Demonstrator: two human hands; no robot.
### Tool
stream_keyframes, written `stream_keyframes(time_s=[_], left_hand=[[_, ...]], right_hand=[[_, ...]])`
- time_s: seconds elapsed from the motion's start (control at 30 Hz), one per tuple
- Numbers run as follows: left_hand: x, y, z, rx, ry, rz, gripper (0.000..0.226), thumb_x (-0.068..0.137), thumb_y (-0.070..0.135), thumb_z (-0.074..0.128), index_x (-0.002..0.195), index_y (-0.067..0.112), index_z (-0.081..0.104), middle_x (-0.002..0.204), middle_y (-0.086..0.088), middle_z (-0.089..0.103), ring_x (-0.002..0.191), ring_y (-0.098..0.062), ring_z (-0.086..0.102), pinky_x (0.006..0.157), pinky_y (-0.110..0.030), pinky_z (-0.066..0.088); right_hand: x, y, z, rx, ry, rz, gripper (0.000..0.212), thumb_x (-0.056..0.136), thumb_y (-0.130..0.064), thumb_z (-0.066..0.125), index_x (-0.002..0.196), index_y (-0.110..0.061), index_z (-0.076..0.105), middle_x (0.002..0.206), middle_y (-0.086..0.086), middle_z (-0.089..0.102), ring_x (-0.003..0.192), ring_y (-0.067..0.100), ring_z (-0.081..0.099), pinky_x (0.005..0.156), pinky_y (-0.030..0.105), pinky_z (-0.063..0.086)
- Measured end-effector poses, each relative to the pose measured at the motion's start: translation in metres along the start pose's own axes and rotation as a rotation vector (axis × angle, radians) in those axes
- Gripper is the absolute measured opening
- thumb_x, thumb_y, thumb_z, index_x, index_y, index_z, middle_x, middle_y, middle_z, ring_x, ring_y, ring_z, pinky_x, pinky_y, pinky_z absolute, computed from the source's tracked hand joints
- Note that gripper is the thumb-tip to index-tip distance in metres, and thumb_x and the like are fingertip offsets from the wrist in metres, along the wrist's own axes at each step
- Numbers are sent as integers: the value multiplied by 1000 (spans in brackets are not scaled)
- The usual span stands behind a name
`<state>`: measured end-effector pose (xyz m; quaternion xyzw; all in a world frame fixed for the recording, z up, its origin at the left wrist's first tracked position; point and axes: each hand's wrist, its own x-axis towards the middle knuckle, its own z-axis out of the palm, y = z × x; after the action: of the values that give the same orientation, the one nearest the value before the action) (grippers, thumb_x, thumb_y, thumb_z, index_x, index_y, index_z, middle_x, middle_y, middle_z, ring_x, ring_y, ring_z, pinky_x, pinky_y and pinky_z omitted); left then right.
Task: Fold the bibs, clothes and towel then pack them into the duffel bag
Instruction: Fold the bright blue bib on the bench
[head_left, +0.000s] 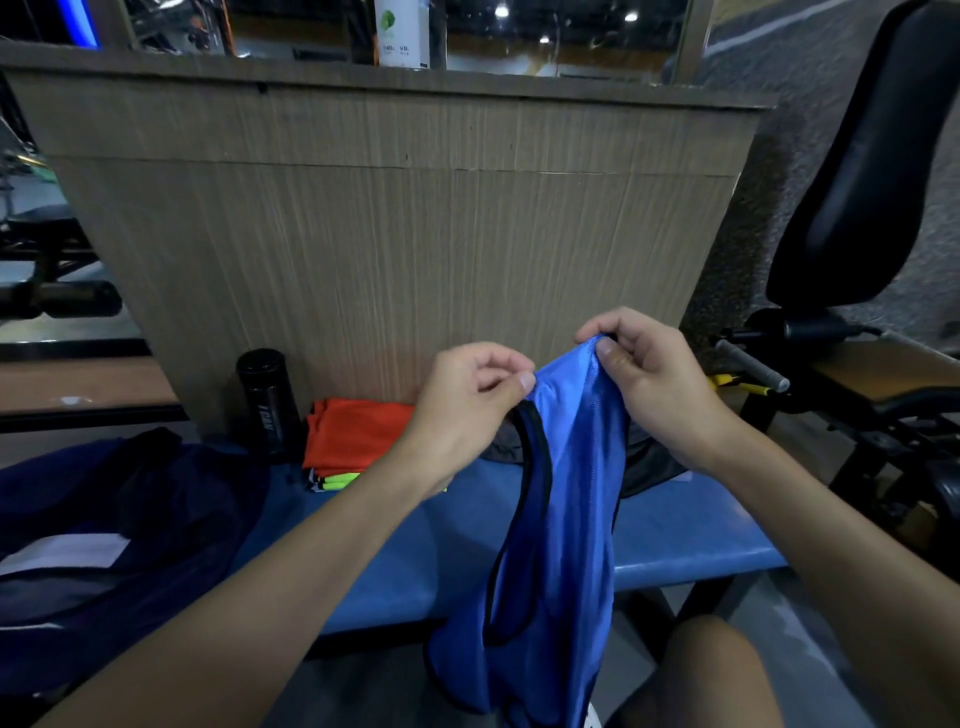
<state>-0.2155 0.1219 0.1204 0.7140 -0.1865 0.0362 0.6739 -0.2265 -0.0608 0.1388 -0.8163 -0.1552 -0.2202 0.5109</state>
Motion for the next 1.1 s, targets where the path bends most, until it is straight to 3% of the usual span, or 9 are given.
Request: stream_keyframes(time_s=[0.17, 0.27, 0.47, 0.6, 0.73, 0.83, 0.9, 0.97, 1.1], left_hand=[[1, -1, 3, -25, -9, -51, 27, 100, 1, 49, 88, 17, 67, 75, -3, 66, 74, -22, 54, 69, -36, 42], [-2, -1, 5, 6, -32, -49, 9, 95, 9, 62, 93, 15, 69, 83, -2, 68, 76, -13, 58, 72, -28, 48], [1, -4, -5, 155, -56, 27, 16, 85, 4, 75, 93, 14, 67, 80, 1, 74, 73, -6, 68, 76, -24, 55], [6, -3, -15, 304, -105, 61, 11, 95, 10, 63, 88, 15, 70, 83, -1, 77, 85, -24, 73, 84, -43, 54], [10, -2, -19, 412, -120, 133, 14, 99, 12, 57, 90, 12, 67, 86, -7, 75, 84, -23, 70, 83, -44, 54], [11, 0, -18, 400, -125, 164, 14, 99, 11, 56, 90, 10, 67, 84, -13, 72, 72, -16, 65, 70, -33, 50], [12, 4, -16, 378, -157, 163, 15, 99, 10, 57, 90, 10, 68, 79, -9, 71, 68, -7, 60, 66, -24, 46], [13, 8, -16, 366, -181, 171, 15, 99, 10, 57, 90, 12, 70, 78, -2, 71, 68, -3, 60, 65, -19, 44], [11, 3, -12, 266, -136, 170, 8, 94, 7, 63, 96, 9, 71, 87, -7, 76, 78, -16, 71, 73, -31, 55]], right_hand=[[1, 0, 3, 29, 13, 16, 32, 101, -3, 43, 91, -26, 63, 74, 14, 55, 65, 21, 42, 61, 34, 35], [1, -3, 6, 28, 15, 3, 32, 101, -3, 44, 91, -27, 63, 74, 26, 54, 64, 23, 40, 60, 36, 34], [-2, -1, 4, -2, 14, 8, 32, 101, -3, 44, 92, -25, 65, 72, 5, 58, 63, 14, 44, 60, 27, 38], [-2, -1, 1, -52, 14, 33, 31, 101, -4, 44, 93, -26, 65, 76, -10, 61, 66, 2, 49, 63, 16, 40], [-2, 0, 0, -160, 4, -2, 27, 100, -5, 45, 94, -23, 63, 84, 13, 66, 68, 19, 53, 64, 30, 45], [-1, -3, 1, -127, -27, -15, 18, 99, -11, 52, 93, -25, 62, 88, 17, 66, 70, 12, 54, 66, 25, 45], [-2, -6, 0, -130, -110, -28, 9, 93, -24, 64, 101, -28, 61, 94, -3, 67, 81, -4, 57, 77, 13, 45], [-2, -8, -1, -187, -178, -42, 18, 88, -29, 69, 104, -25, 64, 99, -14, 67, 92, -5, 61, 84, 11, 45], [-3, -13, 2, -356, -135, -112, 8, 95, -19, 62, 89, -15, 66, 77, 0, 66, 71, 10, 58, 65, 21, 44]])
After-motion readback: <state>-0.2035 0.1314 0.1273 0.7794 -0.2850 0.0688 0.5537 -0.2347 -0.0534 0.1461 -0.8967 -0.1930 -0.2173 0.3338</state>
